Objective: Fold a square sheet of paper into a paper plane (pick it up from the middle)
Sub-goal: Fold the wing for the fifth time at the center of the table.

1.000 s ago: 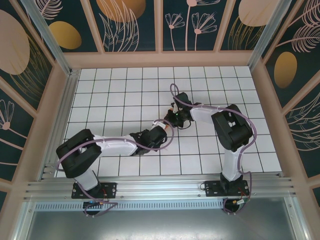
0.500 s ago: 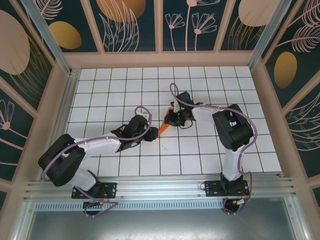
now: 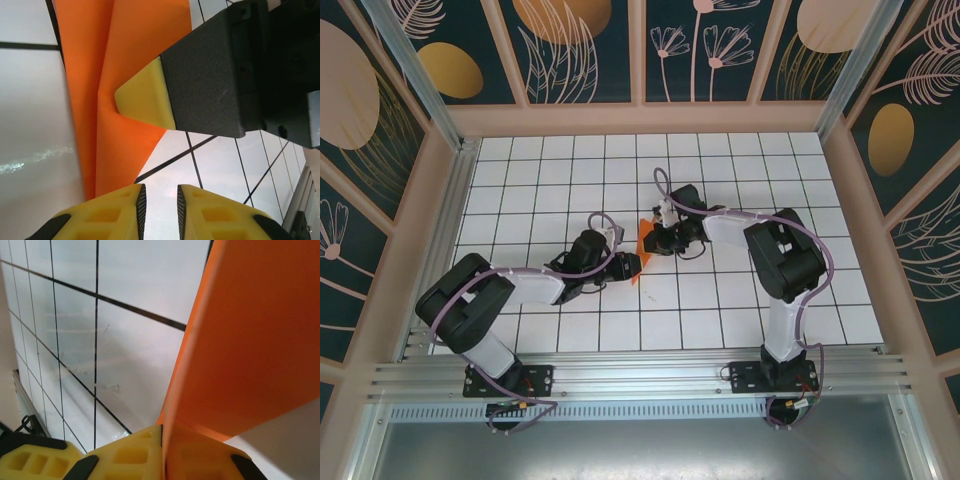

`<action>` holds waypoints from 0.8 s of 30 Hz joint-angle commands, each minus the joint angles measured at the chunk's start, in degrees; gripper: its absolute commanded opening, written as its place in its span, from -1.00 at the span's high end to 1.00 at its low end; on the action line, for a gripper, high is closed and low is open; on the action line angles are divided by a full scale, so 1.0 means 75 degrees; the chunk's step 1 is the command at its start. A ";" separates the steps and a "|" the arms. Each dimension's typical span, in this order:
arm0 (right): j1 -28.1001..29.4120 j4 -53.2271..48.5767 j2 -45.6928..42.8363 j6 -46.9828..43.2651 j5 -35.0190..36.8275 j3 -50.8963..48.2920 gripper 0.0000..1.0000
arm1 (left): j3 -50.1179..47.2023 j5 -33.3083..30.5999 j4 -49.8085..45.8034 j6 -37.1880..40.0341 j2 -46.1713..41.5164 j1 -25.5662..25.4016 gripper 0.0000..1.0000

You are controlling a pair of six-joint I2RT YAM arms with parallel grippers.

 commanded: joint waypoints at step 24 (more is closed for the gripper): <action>0.0070 -0.0431 0.0814 -0.0830 -0.0448 0.0636 0.78 | -0.0161 0.0358 0.1014 -0.0181 0.0964 0.0026 0.54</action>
